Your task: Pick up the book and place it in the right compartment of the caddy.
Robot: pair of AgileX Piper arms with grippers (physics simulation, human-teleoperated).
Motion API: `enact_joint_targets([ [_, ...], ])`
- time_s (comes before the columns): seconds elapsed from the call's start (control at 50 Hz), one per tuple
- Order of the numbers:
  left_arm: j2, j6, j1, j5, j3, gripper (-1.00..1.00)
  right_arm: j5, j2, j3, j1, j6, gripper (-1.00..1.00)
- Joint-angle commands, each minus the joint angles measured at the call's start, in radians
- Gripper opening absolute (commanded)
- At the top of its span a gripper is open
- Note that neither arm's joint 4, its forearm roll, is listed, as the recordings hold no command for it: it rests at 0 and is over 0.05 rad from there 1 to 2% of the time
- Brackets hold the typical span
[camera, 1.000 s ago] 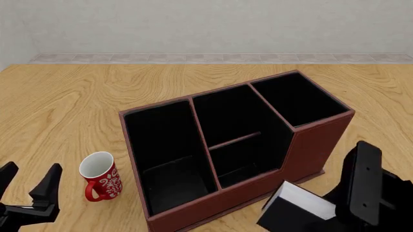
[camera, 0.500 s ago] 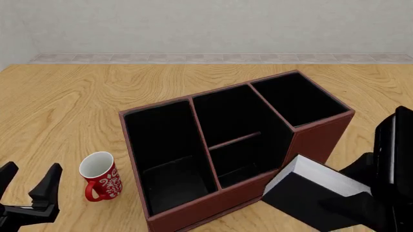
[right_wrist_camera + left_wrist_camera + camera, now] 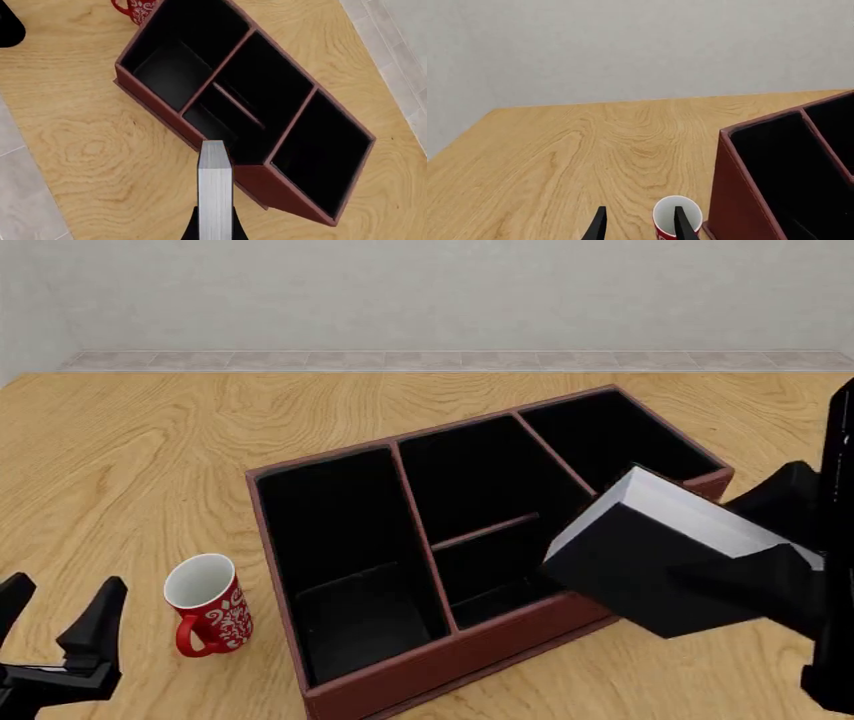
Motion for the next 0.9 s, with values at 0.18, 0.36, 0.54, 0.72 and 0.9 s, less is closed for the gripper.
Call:
enact_joint_targets([
  [0.18, -0.006, -0.004, 0.000, 0.002, 0.002, 1.00, 0.000, 0.033, -0.132, -0.037, -0.033, -1.00],
  [0.36, -0.018, -0.005, 0.003, 0.013, 0.004, 1.00, 0.000, 0.071, -0.213, -0.035, -0.038, -1.00],
  [0.54, -0.022, -0.006, 0.007, 0.018, 0.004, 1.00, 0.000, 0.095, -0.260, -0.042, -0.062, -1.00],
  [0.72, -0.029, -0.009, 0.006, 0.024, 0.005, 1.00, 0.000, 0.129, -0.321, -0.060, -0.088, -1.00],
  [0.9, -0.030, -0.009, 0.006, 0.026, 0.005, 1.00, 0.000, 0.150, -0.362, -0.075, -0.101, -1.00],
])
